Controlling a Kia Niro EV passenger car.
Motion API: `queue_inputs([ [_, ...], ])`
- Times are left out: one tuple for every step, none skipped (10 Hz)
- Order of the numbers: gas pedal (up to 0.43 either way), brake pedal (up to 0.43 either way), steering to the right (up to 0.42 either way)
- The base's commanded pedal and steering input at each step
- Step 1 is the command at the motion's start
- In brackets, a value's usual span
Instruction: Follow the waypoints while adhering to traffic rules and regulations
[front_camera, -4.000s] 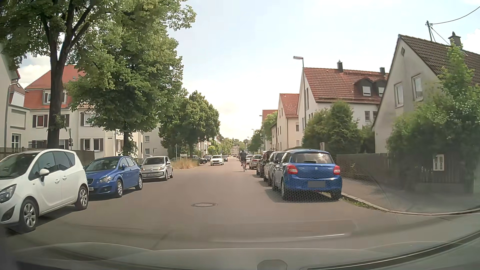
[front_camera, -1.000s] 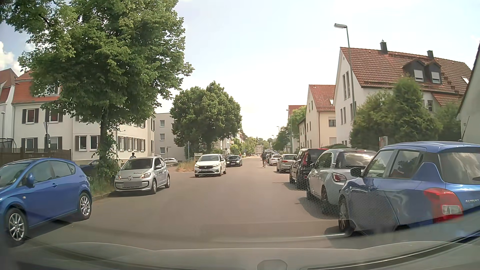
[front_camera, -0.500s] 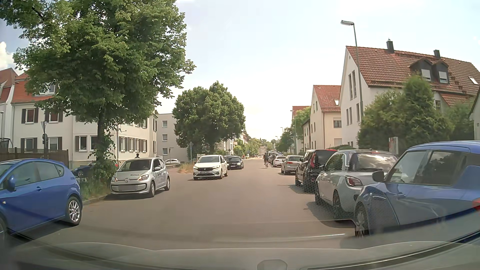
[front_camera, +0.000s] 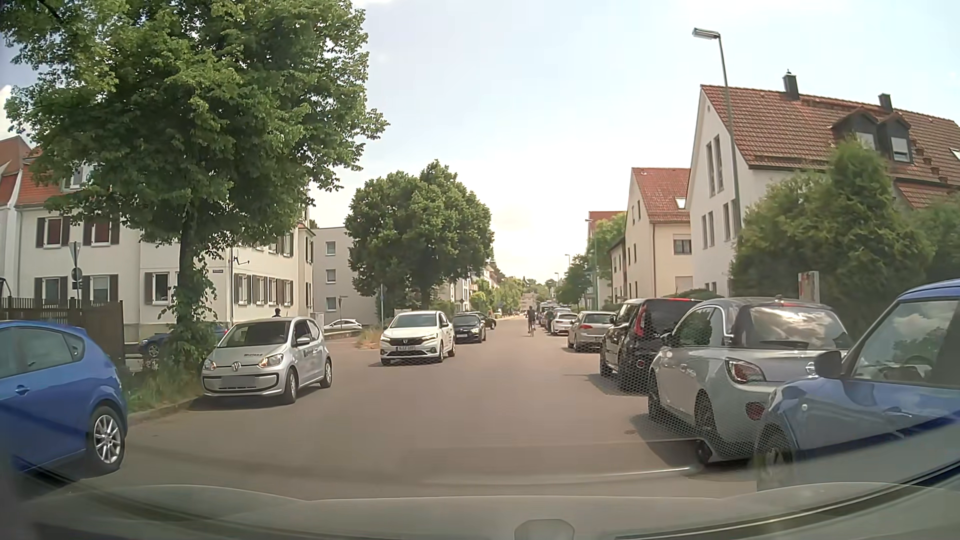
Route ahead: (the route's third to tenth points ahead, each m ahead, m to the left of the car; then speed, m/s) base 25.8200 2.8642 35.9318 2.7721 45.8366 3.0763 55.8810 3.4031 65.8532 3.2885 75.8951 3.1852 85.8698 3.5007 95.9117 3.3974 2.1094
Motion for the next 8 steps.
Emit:
queue_inputs([
  [0.169, 0.000, -0.004],
  [0.169, 0.000, 0.002],
  [0.169, 0.000, 0.005],
  [0.169, 0.000, 0.005],
  [0.169, 0.000, 0.004],
  [0.169, 0.000, 0.002],
  [0.169, 0.000, 0.001],
  [0.169, 0.000, 0.001],
])
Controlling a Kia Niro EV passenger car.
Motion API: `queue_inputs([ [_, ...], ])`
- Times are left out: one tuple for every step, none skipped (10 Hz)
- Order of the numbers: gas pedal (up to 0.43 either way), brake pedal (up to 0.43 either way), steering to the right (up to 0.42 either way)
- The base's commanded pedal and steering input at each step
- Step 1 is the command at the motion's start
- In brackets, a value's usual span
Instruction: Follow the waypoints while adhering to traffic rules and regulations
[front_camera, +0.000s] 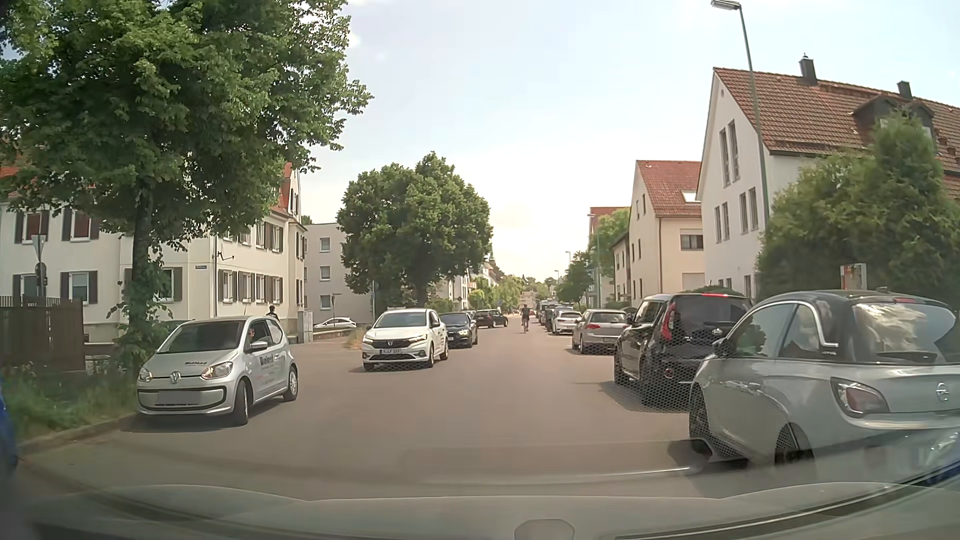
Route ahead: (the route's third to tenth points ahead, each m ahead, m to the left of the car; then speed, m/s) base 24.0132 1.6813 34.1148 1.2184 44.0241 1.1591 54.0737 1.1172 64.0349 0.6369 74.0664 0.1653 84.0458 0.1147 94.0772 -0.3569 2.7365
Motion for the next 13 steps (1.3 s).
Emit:
queue_inputs([
  [0.169, 0.000, 0.002],
  [0.169, 0.000, 0.001],
  [0.157, 0.000, 0.002],
  [0.130, 0.000, 0.003],
  [0.130, 0.000, 0.006],
  [0.130, 0.000, 0.011],
  [0.130, 0.000, 0.016],
  [0.130, 0.000, 0.020],
  [0.130, 0.000, 0.024],
  [0.130, 0.000, 0.030],
  [0.130, 0.000, 0.035],
  [0.130, 0.000, 0.041],
  [0.130, 0.000, 0.045],
])
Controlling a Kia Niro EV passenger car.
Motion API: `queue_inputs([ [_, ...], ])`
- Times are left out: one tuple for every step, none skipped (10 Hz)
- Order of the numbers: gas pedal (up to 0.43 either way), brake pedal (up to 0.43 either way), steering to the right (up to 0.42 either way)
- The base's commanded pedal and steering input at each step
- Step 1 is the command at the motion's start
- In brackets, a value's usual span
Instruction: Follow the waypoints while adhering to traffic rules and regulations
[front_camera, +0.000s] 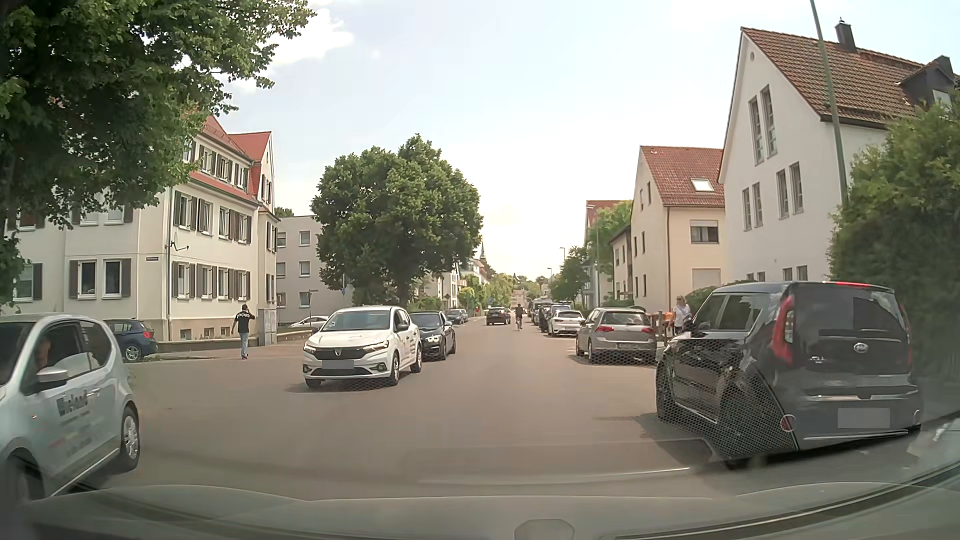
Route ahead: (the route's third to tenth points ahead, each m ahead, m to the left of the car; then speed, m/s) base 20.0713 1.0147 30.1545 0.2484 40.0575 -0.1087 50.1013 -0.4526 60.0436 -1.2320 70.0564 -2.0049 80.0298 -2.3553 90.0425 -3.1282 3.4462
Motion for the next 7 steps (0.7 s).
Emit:
queue_inputs([
  [0.130, 0.000, 0.045],
  [0.130, 0.000, 0.043],
  [0.130, 0.000, 0.039],
  [0.138, 0.000, 0.038],
  [0.138, 0.000, 0.036],
  [0.138, 0.000, 0.034],
  [0.157, 0.000, 0.033],
])
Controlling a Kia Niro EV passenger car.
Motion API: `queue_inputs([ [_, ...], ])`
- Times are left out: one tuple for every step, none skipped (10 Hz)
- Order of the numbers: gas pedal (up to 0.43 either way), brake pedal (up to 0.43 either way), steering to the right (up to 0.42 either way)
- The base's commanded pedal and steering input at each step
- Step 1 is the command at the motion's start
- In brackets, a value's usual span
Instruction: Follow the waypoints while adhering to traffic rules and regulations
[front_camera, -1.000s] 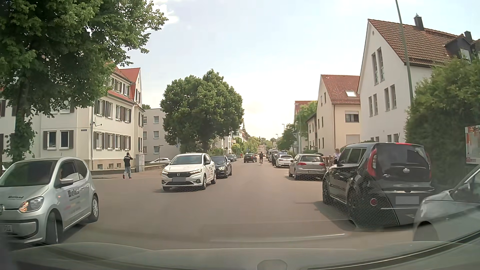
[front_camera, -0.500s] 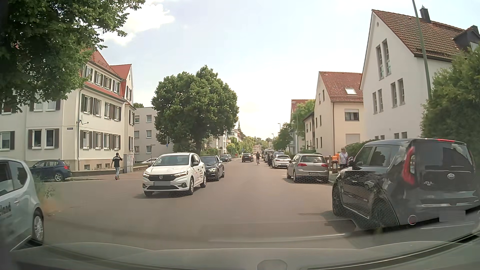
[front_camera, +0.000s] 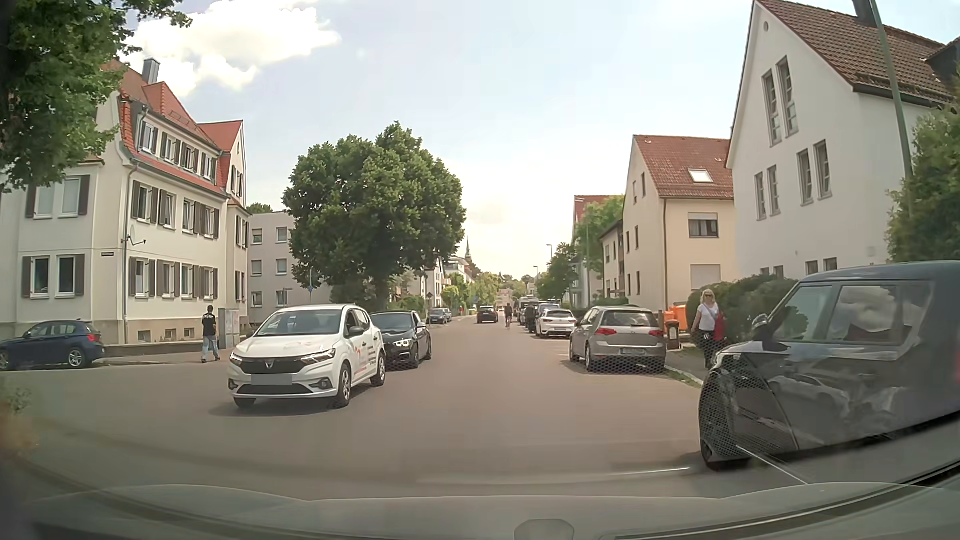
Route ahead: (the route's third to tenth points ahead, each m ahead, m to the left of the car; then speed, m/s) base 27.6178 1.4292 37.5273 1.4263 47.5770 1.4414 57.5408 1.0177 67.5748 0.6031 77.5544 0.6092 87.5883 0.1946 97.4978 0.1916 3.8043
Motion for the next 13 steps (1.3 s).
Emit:
queue_inputs([
  [0.157, 0.000, 0.027],
  [0.157, 0.000, 0.020],
  [0.157, 0.000, 0.013],
  [0.157, 0.000, 0.008],
  [0.157, 0.000, 0.004],
  [0.157, 0.000, 0.001],
  [0.157, 0.000, 0.000],
  [0.157, 0.000, -0.003],
  [0.157, 0.000, -0.007],
  [0.157, 0.000, -0.010],
  [0.157, 0.000, -0.012],
  [0.157, 0.000, -0.012],
  [0.157, 0.000, -0.012],
])
